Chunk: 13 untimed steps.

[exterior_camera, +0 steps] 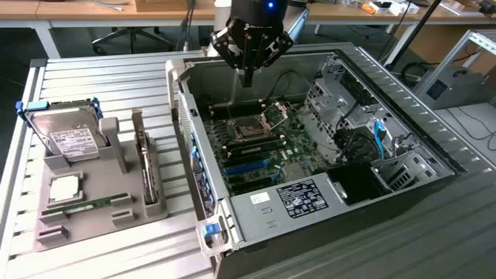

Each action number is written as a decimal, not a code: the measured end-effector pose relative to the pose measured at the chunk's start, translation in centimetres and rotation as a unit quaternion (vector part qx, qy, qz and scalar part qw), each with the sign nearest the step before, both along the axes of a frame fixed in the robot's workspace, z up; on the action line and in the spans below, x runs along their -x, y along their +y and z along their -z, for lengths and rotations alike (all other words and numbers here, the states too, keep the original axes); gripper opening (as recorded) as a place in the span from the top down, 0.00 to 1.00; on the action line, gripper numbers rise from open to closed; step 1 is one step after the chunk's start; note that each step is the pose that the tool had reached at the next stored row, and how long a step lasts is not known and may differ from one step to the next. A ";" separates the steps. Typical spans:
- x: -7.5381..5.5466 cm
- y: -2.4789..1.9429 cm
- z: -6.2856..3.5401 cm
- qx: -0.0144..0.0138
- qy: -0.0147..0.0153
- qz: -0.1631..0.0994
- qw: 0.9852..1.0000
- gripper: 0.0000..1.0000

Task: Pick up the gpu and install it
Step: 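Reach for the gpu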

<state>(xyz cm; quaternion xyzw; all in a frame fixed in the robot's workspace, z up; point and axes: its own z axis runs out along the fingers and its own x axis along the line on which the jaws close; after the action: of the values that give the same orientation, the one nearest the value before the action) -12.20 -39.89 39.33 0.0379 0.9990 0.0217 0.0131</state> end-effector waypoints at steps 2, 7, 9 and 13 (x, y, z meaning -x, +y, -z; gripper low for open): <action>0.0 0.00 0.00 0.000 0.000 0.000 1.000 0.89; 0.0 0.00 0.00 0.000 0.000 0.000 1.000 0.89; 0.0 0.00 0.00 0.000 0.000 0.000 1.000 0.89; 0.0 0.00 0.00 0.000 0.000 0.000 1.000 0.89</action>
<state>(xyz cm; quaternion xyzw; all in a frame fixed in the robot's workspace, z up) -12.20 -39.89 39.33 0.0378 0.9990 0.0217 0.0131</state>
